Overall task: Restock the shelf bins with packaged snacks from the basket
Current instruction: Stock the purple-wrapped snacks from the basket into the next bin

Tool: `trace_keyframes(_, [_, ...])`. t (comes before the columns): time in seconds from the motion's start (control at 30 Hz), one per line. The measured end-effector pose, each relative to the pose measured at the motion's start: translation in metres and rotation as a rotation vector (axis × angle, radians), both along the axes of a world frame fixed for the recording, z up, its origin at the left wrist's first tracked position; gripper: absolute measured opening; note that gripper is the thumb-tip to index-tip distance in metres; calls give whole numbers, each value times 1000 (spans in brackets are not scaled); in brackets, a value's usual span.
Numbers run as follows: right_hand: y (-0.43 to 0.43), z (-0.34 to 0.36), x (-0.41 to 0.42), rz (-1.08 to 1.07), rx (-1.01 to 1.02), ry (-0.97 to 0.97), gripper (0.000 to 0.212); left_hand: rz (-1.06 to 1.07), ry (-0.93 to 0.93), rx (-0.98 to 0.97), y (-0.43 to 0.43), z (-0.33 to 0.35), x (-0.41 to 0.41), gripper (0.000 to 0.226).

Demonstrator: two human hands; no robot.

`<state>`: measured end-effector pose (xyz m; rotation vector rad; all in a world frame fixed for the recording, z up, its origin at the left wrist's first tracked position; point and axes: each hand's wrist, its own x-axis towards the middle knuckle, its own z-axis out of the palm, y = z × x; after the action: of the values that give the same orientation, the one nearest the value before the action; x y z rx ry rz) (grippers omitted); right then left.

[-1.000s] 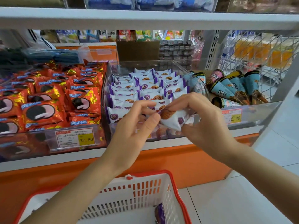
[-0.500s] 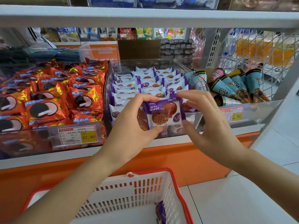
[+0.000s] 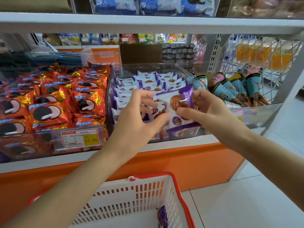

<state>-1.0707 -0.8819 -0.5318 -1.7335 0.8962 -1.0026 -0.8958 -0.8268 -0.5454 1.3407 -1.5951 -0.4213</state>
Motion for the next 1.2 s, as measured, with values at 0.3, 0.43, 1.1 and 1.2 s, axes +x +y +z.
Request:
trace_keyframes(0.3, [0,-6,3,-79,67,-125,68,20,5,-103,-6,-2,-11,36])
trace_keyframes(0.43, [-1,2,-4,-292,-560,328,75,7,-187,-124,-14,7,-6,32])
trace_keyframes(1.1, [-50,5,-24,-196,-791,974,31,238,-1081,-249,-11,-49,14,47])
trace_keyframes(1.2, [-49,12,-25,-174,-749,1139,39,246,-1073,-236,-11,-51,13,49])
